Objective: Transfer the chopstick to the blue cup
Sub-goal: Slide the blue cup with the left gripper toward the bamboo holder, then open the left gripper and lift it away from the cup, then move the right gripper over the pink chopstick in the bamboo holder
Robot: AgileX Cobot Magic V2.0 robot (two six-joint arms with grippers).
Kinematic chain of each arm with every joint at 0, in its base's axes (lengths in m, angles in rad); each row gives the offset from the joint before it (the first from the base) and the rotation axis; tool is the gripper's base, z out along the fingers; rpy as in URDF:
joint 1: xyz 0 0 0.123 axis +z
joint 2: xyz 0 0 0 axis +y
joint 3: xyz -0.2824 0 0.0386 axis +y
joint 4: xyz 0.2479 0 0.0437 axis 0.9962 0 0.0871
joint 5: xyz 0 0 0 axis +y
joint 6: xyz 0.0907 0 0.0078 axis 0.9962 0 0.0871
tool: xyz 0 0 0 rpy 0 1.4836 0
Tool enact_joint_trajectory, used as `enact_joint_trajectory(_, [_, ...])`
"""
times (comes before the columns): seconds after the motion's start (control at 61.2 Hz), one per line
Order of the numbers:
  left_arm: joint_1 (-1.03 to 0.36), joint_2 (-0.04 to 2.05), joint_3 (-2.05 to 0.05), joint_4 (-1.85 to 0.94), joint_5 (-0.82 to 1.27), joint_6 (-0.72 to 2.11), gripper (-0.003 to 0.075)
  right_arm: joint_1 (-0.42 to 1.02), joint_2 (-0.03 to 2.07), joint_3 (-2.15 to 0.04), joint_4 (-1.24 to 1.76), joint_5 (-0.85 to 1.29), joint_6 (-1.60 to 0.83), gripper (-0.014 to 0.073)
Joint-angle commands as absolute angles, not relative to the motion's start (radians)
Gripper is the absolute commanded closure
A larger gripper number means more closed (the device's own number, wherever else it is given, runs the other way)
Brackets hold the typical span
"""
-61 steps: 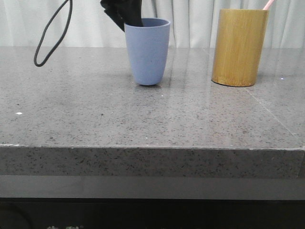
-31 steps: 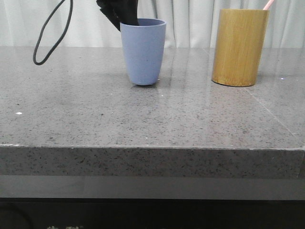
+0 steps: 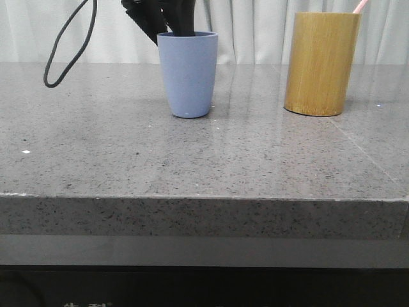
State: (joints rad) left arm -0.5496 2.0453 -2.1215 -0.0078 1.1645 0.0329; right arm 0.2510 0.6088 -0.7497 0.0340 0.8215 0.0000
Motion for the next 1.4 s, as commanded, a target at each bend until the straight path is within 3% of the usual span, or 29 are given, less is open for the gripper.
enact_joint_trajectory(0.0, [-0.549,1.984,-2.169,-0.019,1.143,0.029,0.0364,0.251,0.615,-0.784,0.033,0.761,-0.013,0.0034])
enact_joint_trajectory(0.278, [-0.549,1.918,-2.245,-0.045,1.167,0.020,0.0364,0.251,0.615,-0.784,0.033,0.762,-0.013,0.0034])
enact_joint_trajectory(0.457, [-0.549,1.780,-2.153,-0.045,1.125,0.018,0.0364,0.251,0.615,-0.784,0.033,0.762,-0.013,0.0034])
enact_joint_trajectory(0.898, [-0.549,1.293,-1.472,-0.047,0.802,0.018,0.0364,0.251,0.615,-0.732,0.032,0.686,0.078,0.0034])
enact_joint_trajectory(1.209, [-0.549,0.985,-1.064,-0.071,0.650,0.018,0.0364,0.224,0.643,-0.653,0.032,0.390,0.183,0.0034])
enact_joint_trajectory(1.388, [-0.549,0.898,-0.958,-0.071,0.604,0.018,0.0364,0.165,0.765,-0.697,0.033,0.281,0.183,0.0034])
